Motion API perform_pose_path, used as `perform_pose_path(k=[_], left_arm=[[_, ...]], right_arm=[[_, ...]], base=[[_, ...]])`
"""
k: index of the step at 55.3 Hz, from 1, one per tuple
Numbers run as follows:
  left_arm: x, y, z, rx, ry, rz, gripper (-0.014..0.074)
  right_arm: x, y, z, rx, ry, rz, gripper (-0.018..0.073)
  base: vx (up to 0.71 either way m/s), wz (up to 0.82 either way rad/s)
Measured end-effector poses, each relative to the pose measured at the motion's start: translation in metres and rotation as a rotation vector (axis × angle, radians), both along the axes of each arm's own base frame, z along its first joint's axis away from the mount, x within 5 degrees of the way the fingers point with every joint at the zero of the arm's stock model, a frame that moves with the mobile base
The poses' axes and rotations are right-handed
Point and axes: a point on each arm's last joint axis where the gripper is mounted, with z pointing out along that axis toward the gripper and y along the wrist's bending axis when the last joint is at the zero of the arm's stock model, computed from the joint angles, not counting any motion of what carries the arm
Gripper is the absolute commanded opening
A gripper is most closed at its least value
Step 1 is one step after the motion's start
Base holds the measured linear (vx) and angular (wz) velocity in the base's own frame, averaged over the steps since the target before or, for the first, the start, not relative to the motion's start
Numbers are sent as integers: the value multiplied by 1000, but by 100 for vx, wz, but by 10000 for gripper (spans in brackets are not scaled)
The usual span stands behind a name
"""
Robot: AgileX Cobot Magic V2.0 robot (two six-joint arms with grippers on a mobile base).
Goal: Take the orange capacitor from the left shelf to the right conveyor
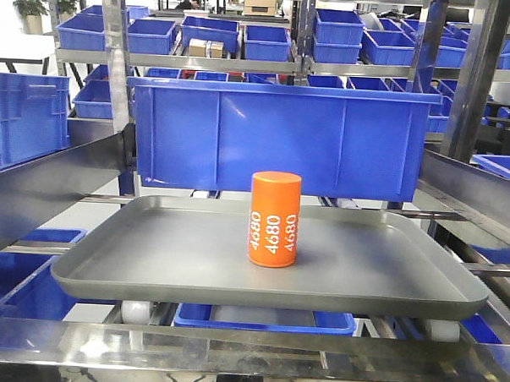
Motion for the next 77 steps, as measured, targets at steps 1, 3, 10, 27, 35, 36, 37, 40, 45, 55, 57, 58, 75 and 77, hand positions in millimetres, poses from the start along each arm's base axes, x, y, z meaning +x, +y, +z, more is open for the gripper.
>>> perform_pose_path(k=[1,3,10,27,35,36,37,40,45,55,57,58,75,77], left_arm=[[0,0,0,0,0,0,-6],[0,0,0,0,0,0,-6],[0,0,0,0,0,0,-6],[0,0,0,0,0,0,-6],[0,0,0,0,0,0,-6],[0,0,0,0,0,0,-6],[0,0,0,0,0,0,-6],[0,0,0,0,0,0,-6],[0,0,0,0,0,0,-6],[0,0,0,0,0,0,-6],[0,0,0,0,0,0,-6],[0,0,0,0,0,0,-6],[0,0,0,0,0,0,-6],[0,0,0,0,0,0,-6]], right_arm=[[-1,0,0,0,-2,0,130],[-3,0,0,0,-8,0,173],[-8,0,1,-3,-23,0,359],[-12,1,2,-1,-35,2,730],[-13,3,3,44,-54,36,711],[-12,3,3,57,-52,44,705],[-12,4,3,65,-49,50,700],[-9,5,2,88,-36,69,684],[1,8,-1,91,18,113,653],[43,28,-15,31,189,327,605],[52,33,-18,21,223,379,599],[56,36,-20,8,235,399,596],[129,81,-52,-18,404,660,592],[135,86,-57,-43,417,673,592]], base=[[0,0],[0,0],[0,0],[0,0],[0,0],[0,0],[0,0],[0,0],[0,0],[0,0],[0,0],[0,0],[0,0],[0,0]])
